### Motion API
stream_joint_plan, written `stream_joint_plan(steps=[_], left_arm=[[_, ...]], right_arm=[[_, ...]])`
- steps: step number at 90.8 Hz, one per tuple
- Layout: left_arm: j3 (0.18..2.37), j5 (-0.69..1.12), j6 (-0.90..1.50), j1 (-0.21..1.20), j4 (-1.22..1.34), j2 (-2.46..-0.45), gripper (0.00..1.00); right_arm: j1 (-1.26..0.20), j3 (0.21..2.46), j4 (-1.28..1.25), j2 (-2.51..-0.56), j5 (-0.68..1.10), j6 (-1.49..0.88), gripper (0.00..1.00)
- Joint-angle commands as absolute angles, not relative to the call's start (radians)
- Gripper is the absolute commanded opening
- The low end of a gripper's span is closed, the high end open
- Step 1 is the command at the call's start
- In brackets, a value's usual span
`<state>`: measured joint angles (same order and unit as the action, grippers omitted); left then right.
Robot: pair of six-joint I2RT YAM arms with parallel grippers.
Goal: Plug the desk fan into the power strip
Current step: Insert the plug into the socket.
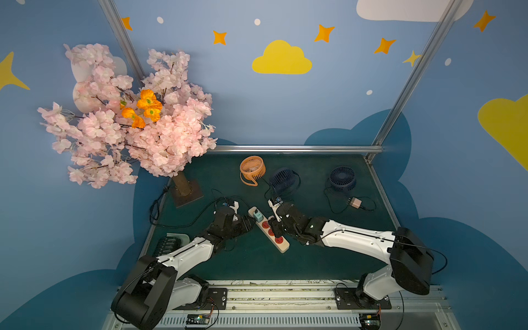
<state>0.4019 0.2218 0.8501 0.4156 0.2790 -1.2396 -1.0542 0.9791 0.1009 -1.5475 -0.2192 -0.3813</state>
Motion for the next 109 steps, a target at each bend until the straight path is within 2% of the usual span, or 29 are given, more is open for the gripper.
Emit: stream_joint_plan(steps=[1,15,48,88,109], left_arm=[[0.421,0.285,0.856,0.401,0.361,-1.276,0.51],[0.428,0.306,0.867,0.396,0.43,-1.32,0.55],[0.447,0.334,0.89,0.394,0.512,-1.423,0.55],[0.446,0.32,0.885,0.39,0.531,-1.478,0.43],[0.433,0.323,0.885,0.389,0.522,-1.462,0.39]], right_arm=[[-1.079,1.028,0.013,-1.579,-0.276,-0.368,0.0],[-1.084,1.056,0.004,-1.639,-0.279,-0.341,0.0],[-1.067,1.092,0.017,-1.73,-0.266,-0.318,0.0],[-1.031,1.1,0.04,-1.778,-0.218,-0.315,0.0],[-1.032,1.114,0.14,-1.794,-0.276,-0.295,0.0]])
